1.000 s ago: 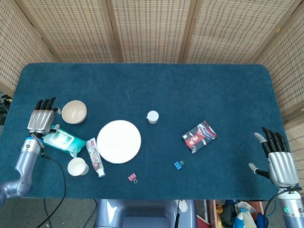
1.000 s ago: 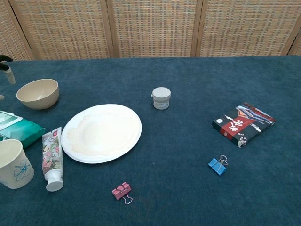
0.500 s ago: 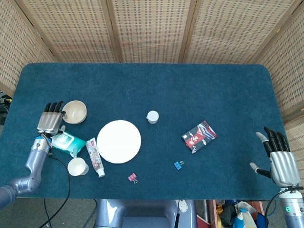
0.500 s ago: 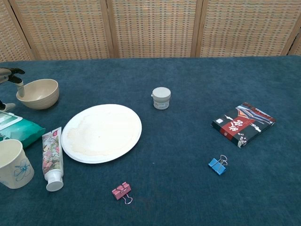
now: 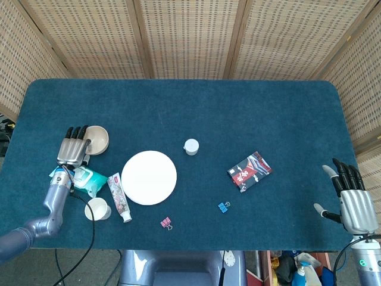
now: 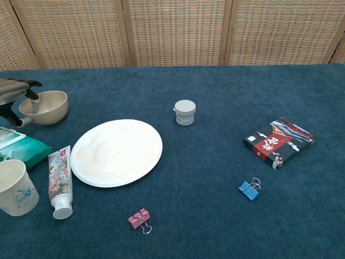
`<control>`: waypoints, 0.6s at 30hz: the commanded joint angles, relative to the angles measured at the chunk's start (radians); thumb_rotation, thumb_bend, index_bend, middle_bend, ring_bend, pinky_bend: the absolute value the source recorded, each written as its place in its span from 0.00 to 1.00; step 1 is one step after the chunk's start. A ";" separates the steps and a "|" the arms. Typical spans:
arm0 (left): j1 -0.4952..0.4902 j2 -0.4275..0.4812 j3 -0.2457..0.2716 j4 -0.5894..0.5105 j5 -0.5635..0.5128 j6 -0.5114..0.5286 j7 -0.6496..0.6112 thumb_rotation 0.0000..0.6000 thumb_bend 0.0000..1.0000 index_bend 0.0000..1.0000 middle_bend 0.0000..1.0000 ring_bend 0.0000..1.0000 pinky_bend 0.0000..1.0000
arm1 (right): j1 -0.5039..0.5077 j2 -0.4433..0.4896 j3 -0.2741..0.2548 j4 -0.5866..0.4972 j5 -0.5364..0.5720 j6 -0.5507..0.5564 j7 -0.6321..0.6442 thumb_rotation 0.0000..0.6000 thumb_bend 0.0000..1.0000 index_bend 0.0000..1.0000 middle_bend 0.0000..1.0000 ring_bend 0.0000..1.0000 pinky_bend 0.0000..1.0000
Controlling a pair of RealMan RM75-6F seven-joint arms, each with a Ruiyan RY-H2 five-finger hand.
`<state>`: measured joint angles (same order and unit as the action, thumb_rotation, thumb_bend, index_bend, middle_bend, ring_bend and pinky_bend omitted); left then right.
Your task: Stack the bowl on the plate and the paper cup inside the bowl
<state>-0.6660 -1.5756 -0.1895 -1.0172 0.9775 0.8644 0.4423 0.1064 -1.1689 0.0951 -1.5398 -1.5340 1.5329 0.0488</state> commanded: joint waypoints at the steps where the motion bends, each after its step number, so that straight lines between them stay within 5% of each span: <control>1: 0.001 -0.009 0.003 0.011 0.010 0.009 -0.010 1.00 0.45 0.59 0.03 0.00 0.02 | -0.001 0.000 0.001 0.002 -0.001 0.003 0.004 1.00 0.13 0.10 0.00 0.00 0.00; 8: 0.013 -0.004 0.002 0.013 0.069 0.069 -0.068 1.00 0.47 0.63 0.05 0.00 0.03 | -0.003 0.001 0.001 0.003 -0.003 0.006 0.009 1.00 0.13 0.10 0.00 0.00 0.00; 18: 0.026 0.087 -0.012 -0.120 0.163 0.162 -0.135 1.00 0.46 0.64 0.06 0.00 0.05 | -0.004 0.002 -0.001 -0.002 -0.006 0.007 0.002 1.00 0.13 0.10 0.00 0.00 0.00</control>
<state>-0.6434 -1.5081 -0.1994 -1.1102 1.1193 1.0074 0.3194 0.1024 -1.1674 0.0938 -1.5417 -1.5397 1.5397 0.0503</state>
